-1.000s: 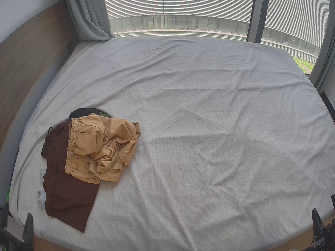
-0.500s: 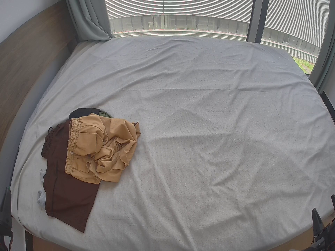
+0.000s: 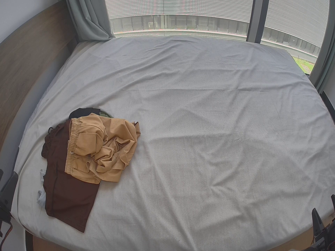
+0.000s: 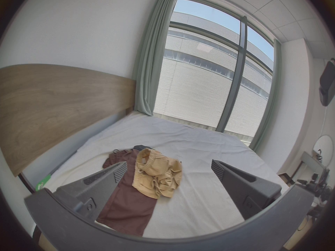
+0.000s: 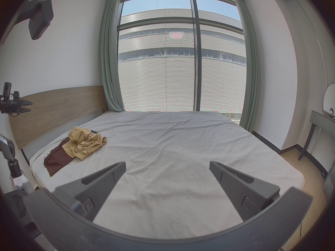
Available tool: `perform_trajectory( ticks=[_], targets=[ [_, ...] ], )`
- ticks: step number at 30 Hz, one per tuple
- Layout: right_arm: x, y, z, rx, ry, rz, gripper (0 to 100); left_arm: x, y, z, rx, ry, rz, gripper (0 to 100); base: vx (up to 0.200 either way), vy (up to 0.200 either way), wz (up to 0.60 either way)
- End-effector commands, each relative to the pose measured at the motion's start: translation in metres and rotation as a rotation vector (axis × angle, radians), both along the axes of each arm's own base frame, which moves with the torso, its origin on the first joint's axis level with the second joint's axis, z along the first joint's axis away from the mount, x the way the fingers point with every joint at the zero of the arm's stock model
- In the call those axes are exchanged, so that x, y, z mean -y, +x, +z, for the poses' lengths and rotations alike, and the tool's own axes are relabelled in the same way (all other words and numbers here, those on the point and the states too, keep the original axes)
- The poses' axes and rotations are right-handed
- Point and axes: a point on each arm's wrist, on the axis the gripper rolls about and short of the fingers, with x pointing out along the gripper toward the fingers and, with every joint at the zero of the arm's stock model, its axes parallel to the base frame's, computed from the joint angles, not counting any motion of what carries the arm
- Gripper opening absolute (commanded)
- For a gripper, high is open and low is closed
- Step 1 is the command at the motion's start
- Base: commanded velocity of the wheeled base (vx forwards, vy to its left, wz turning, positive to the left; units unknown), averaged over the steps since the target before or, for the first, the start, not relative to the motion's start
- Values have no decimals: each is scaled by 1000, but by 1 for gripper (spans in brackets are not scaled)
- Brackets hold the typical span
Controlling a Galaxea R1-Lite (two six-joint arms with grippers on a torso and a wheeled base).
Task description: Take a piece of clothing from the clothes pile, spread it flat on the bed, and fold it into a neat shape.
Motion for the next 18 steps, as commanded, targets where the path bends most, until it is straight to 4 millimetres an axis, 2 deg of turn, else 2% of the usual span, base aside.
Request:
perform_trajectory(
  ticks=[1, 6, 12, 18],
  targets=[
    [0, 0, -5, -1, -2, 1, 100, 4, 27, 15, -96, -37, -101, 100, 0, 0, 0],
    [0, 0, -5, -1, -1, 1, 100, 4, 51, 15, -172, -46, -110, 100, 0, 0, 0],
    [0, 0, -5, -1, -1, 1, 100, 5, 67, 19, -156, -56, -184, 100, 0, 0, 0],
    [0, 0, -5, -1, -1, 1, 100, 0, 85, 14, -229, -81, -251, 100, 0, 0, 0]
  ],
)
